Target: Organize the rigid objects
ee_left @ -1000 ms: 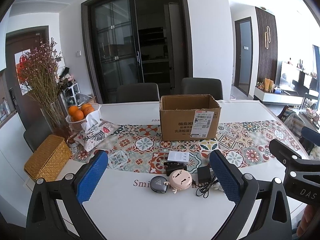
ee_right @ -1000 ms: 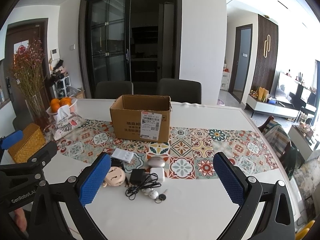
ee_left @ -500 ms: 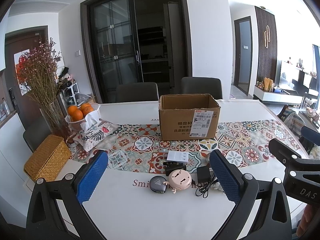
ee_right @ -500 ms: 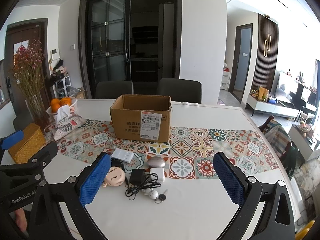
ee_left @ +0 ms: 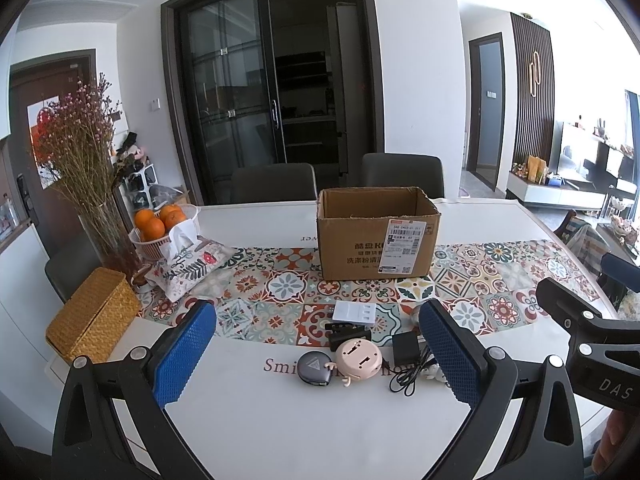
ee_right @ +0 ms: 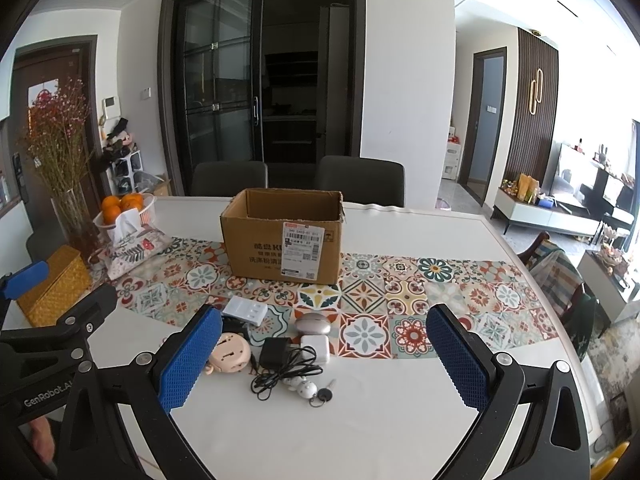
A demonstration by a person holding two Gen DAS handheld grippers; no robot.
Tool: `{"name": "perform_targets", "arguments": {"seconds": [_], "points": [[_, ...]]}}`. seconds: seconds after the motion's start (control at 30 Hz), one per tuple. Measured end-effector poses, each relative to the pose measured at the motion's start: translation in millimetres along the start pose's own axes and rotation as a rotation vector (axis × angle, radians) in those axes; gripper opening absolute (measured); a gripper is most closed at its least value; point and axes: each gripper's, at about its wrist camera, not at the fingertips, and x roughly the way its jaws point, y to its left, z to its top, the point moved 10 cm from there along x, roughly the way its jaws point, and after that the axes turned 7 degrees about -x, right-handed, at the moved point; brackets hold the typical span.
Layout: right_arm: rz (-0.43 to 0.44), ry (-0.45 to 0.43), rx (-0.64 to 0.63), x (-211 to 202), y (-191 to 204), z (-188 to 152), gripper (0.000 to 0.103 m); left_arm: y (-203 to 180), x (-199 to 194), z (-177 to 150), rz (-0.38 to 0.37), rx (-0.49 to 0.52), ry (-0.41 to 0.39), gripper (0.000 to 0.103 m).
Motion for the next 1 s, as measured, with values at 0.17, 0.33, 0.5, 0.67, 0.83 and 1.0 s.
{"name": "perform_targets", "arguments": {"seconds": [0.17,0.33,0.5,0.67,0.83,1.0], "points": [[0.002,0.000,0.000,-0.2,-0.2,0.3,0.102,-0.1,0.3,0.1,0.001,0.000,0.000,0.103],[0.002,0.000,0.000,-0.2,0.1,-0.1,0.102,-0.6,0.5,0.2,0.004,-0.001,0.001,0.103],[0.005,0.006,0.000,1.0,0.4,-1.3,0.102,-1.5,2.6,-0.4,0.001,-0.004,0.011,0.103],[0.019,0.056,-0.006,16.2,3.6,-9.0,0.102,0.3,16.0,-11.2,-0.009,-0.014,0.068,0.103],[0.035,0.115,-0.008,36.3,8.4,-21.4,0.102,0.3,34.6,-25.5,-0.019,-0.001,0.123,0.103],[0.038,0.172,-0.017,57.6,17.0,-36.7,0.102,4.8,56.5,-39.0,-0.023,0.014,0.163,0.103]]}}
